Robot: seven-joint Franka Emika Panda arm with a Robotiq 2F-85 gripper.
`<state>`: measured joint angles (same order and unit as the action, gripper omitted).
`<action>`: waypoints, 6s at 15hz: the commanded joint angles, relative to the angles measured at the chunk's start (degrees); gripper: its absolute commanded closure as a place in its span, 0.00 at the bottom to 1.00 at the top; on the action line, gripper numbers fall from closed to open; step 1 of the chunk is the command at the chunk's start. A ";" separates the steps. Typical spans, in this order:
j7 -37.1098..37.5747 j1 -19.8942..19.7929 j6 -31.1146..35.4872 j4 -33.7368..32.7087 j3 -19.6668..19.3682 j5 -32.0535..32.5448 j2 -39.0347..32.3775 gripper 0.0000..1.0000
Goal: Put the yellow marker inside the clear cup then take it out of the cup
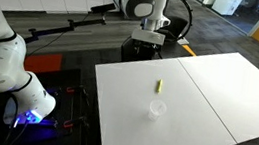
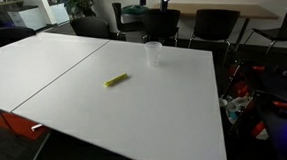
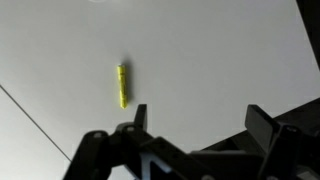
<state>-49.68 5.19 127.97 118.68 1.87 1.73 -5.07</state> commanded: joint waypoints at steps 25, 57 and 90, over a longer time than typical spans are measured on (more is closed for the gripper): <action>-4.96 -4.73 5.25 -32.74 3.86 3.27 -39.44 0.00; -8.27 -4.71 -8.75 -62.59 4.27 3.21 -63.34 0.00; -5.69 -3.56 -8.07 -48.55 3.13 4.33 -47.56 0.95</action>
<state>-57.03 1.35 120.69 60.24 5.48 4.27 -61.44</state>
